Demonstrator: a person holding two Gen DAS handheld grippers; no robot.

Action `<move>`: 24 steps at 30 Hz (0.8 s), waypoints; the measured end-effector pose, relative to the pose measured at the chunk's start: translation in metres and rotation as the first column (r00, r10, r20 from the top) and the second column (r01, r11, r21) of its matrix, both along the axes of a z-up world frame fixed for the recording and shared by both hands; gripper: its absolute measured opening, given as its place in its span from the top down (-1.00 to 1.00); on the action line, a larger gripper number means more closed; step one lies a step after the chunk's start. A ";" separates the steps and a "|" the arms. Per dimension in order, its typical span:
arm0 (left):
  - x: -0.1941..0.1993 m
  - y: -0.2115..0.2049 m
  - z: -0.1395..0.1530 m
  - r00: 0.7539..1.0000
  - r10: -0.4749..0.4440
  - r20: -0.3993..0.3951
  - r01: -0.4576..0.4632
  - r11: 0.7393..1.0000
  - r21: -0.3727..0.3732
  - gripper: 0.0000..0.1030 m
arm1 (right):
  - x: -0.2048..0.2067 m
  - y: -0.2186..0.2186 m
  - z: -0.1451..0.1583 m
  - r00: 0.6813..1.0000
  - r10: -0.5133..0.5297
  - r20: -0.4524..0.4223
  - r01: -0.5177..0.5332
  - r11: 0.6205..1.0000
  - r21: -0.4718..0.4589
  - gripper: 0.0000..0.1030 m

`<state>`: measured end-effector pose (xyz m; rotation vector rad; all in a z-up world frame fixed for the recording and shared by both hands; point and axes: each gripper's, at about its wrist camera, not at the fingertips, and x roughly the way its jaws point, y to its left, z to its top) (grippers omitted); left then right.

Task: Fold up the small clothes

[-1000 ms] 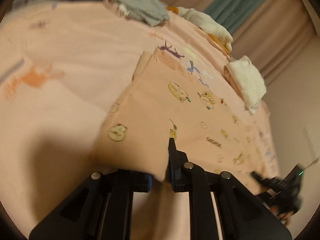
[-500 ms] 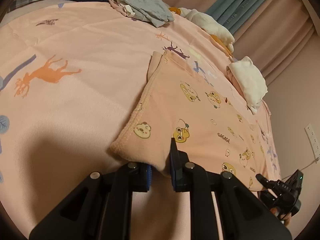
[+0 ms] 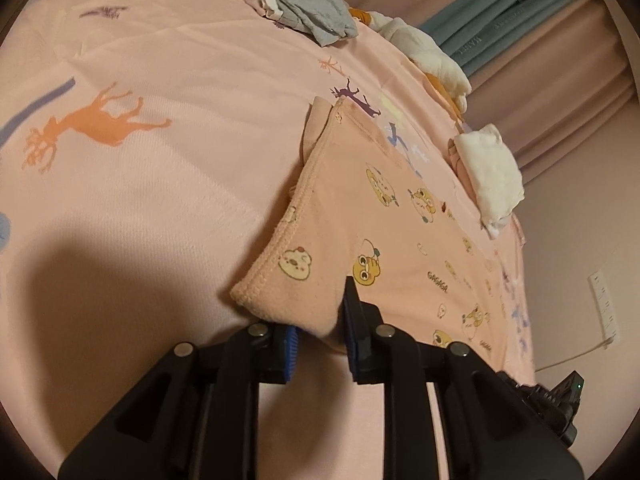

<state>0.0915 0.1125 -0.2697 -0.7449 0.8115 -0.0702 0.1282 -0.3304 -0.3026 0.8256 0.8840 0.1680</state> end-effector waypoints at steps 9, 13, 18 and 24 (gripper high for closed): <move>0.007 -0.007 0.009 0.998 0.031 0.049 -0.028 0.998 -0.060 -0.21 | -0.010 0.056 0.083 0.990 0.076 0.116 -0.022 0.913 -0.408 0.75; 0.014 -0.014 0.013 0.997 0.036 0.062 -0.033 0.999 -0.041 -0.48 | 0.004 0.067 0.089 0.982 0.141 0.123 -0.086 0.925 -0.369 0.75; 0.025 -0.015 0.012 0.995 0.087 0.049 -0.086 0.995 -0.041 -0.40 | 0.030 0.095 0.092 0.972 0.210 0.108 -0.148 0.897 -0.416 0.75; 0.041 0.002 0.000 0.986 0.165 -0.017 -0.165 0.978 -0.125 0.35 | 0.061 0.145 0.091 0.916 0.377 0.135 -0.296 0.866 -0.403 0.75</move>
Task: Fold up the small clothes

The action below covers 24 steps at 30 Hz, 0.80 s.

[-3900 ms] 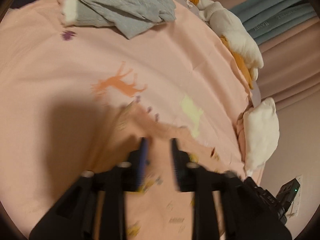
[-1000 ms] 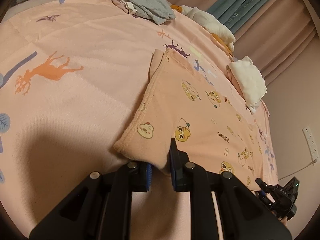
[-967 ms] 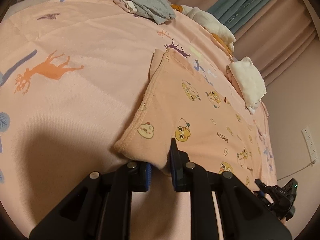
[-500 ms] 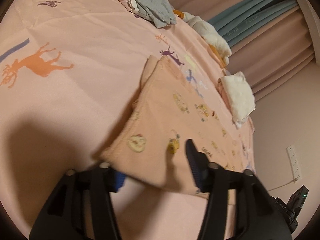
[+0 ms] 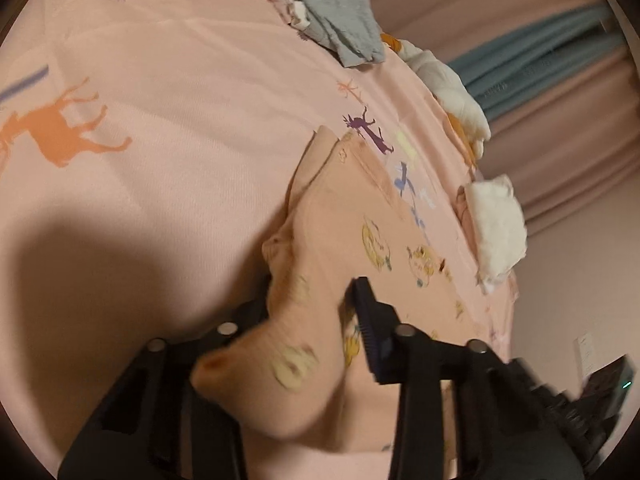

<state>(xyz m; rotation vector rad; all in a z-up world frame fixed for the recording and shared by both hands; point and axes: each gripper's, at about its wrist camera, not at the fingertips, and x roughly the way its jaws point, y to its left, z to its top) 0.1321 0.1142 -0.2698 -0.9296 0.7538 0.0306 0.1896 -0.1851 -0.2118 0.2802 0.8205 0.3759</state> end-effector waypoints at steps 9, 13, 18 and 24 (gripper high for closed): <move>0.005 -0.008 0.004 0.999 0.031 0.016 -0.031 0.999 0.037 0.63 | 0.018 0.030 -0.067 0.983 0.118 -0.140 -0.103 0.989 0.109 0.75; 0.004 -0.020 0.009 0.999 0.024 0.037 -0.028 0.991 0.133 0.71 | 0.013 0.021 -0.068 0.980 0.125 -0.152 -0.107 0.986 0.124 0.95; 0.005 -0.031 0.022 0.992 -0.063 0.112 0.053 0.994 0.091 0.72 | 0.012 0.011 -0.071 0.982 0.136 -0.133 -0.115 0.981 0.155 0.96; 0.004 -0.067 0.040 0.962 -0.204 0.182 0.172 0.969 0.178 0.70 | 0.018 -0.004 -0.081 0.969 0.164 -0.185 -0.104 0.949 0.299 0.96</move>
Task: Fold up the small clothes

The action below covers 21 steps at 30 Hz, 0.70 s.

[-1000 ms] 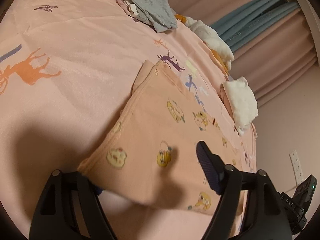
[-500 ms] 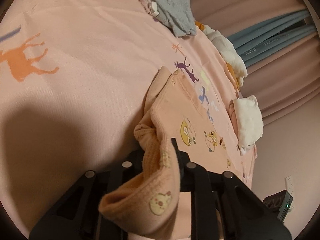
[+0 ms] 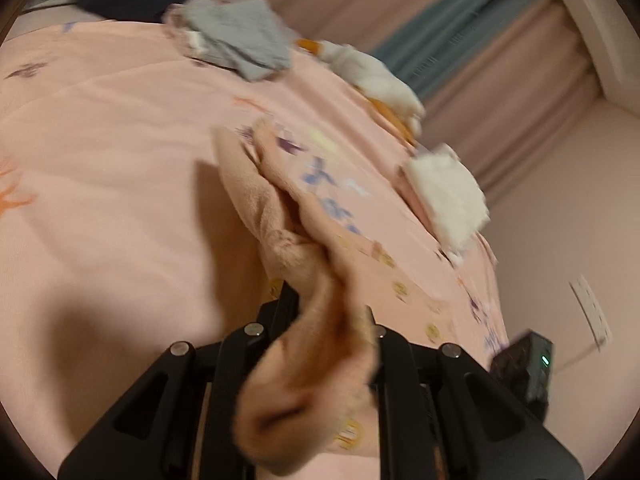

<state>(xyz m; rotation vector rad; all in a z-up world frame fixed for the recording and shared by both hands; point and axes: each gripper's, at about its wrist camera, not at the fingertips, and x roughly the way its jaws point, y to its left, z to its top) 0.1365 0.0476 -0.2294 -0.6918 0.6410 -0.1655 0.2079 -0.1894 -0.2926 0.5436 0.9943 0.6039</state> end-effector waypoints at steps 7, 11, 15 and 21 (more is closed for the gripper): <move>0.003 -0.045 0.001 0.992 -0.121 0.026 0.119 0.990 0.072 0.68 | -0.002 -0.015 -0.010 0.998 -0.007 -0.063 0.016 0.991 0.132 0.96; 0.005 -0.052 -0.001 0.980 -0.198 0.022 0.198 0.980 0.006 0.56 | -0.003 -0.030 -0.011 0.996 -0.023 -0.090 0.038 0.985 0.169 0.96; 0.005 -0.061 -0.002 0.968 -0.250 0.010 0.250 0.968 -0.011 -0.16 | -0.001 -0.053 -0.014 0.990 -0.072 -0.123 0.099 0.969 0.227 0.96; 0.000 -0.077 0.012 0.933 -0.359 -0.027 0.358 0.933 -0.032 -0.46 | -0.004 -0.066 -0.016 0.983 -0.097 -0.154 0.135 0.958 0.253 0.95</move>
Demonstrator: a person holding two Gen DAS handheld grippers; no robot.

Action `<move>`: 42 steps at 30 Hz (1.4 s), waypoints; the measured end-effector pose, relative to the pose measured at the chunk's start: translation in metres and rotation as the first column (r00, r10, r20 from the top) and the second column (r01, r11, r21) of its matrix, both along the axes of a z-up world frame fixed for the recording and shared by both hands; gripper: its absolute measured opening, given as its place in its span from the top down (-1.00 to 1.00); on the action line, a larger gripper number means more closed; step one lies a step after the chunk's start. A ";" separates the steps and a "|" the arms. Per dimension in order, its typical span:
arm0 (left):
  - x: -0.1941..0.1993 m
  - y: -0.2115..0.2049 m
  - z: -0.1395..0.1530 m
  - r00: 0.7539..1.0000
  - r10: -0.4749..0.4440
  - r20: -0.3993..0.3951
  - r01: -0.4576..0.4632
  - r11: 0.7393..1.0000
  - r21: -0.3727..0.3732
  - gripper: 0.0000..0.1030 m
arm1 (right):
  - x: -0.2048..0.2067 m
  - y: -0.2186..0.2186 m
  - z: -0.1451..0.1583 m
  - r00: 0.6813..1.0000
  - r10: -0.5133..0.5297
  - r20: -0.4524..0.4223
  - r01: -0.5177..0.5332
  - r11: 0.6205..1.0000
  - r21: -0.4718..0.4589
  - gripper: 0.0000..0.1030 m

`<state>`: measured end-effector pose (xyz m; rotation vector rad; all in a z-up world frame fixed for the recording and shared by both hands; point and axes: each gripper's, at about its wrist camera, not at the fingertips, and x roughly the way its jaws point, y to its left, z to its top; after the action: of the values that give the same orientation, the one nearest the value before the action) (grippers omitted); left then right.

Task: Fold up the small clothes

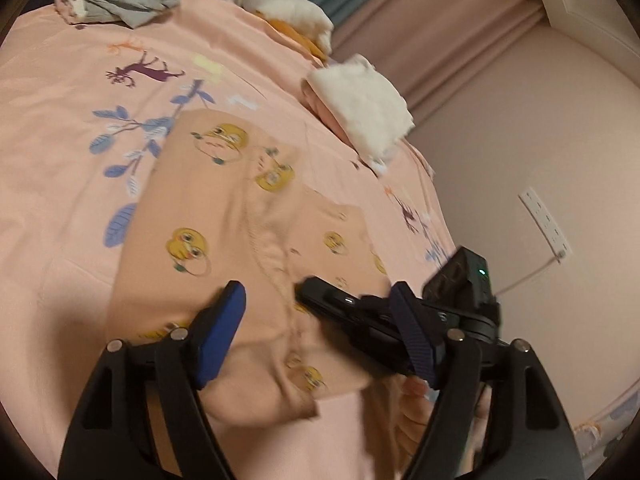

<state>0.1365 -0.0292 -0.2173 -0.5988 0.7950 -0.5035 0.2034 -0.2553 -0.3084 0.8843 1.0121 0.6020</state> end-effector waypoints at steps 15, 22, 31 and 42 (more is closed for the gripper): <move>0.005 0.084 -0.029 0.951 0.287 -0.114 -0.277 0.956 0.097 -0.52 | 0.015 0.041 0.029 0.980 0.147 0.133 -0.152 0.988 0.024 -0.10; 0.006 0.094 -0.037 0.942 0.302 -0.149 -0.293 0.953 0.078 -0.52 | 0.022 0.072 0.027 0.976 0.147 0.159 -0.133 0.987 -0.094 0.63; -0.006 0.069 -0.031 0.975 0.179 -0.132 -0.162 0.978 0.133 -0.53 | 0.023 0.036 0.037 0.980 0.003 0.201 -0.012 0.999 0.040 0.70; -0.042 0.007 -0.034 0.996 -0.047 -0.076 0.068 0.948 0.311 -0.54 | 0.012 0.017 0.065 0.964 -0.027 0.265 0.020 0.999 0.027 0.86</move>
<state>0.0948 -0.0222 -0.2509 -0.2995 0.9374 -0.4003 0.2152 -0.2386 -0.2431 0.8109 0.7524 0.6940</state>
